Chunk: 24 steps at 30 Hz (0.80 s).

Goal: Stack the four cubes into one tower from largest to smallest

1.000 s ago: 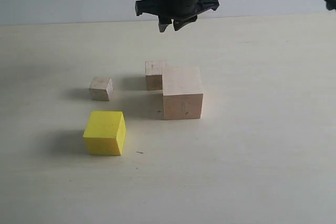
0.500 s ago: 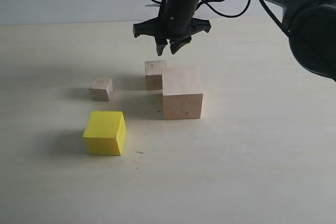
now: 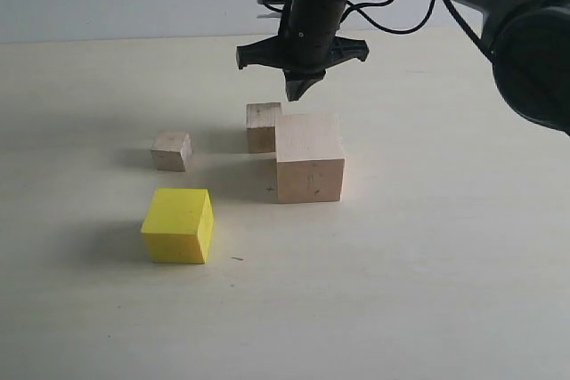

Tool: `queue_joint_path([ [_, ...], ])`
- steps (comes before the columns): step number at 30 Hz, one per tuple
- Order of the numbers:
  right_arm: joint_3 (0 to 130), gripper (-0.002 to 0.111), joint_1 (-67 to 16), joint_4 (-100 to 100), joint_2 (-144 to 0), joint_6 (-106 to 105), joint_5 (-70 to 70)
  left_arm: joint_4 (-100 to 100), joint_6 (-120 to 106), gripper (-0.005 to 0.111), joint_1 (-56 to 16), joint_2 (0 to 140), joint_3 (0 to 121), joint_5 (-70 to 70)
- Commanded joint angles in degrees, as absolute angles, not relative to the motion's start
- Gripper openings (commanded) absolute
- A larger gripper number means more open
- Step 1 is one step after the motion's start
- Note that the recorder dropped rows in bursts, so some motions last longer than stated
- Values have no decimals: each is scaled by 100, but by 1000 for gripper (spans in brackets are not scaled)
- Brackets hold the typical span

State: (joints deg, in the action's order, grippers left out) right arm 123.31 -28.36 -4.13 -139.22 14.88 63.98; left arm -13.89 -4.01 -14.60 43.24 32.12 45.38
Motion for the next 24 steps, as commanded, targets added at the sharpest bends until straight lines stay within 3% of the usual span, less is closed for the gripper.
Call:
queue_joint_path([
  [1, 12387, 0, -2817, -346, -14078, 1505, 6435, -1405, -413, 0, -1490, 4338, 3249, 4480],
  [14, 12387, 0, -2830, -2042, -14153, 914, 5959, -1393, -413, 0, -1490, 4338, 3249, 4441],
  [24, 12387, 0, -2804, 0, -13307, 1058, 6454, -1393, -413, 0, -1490, 4338, 3249, 4441],
])
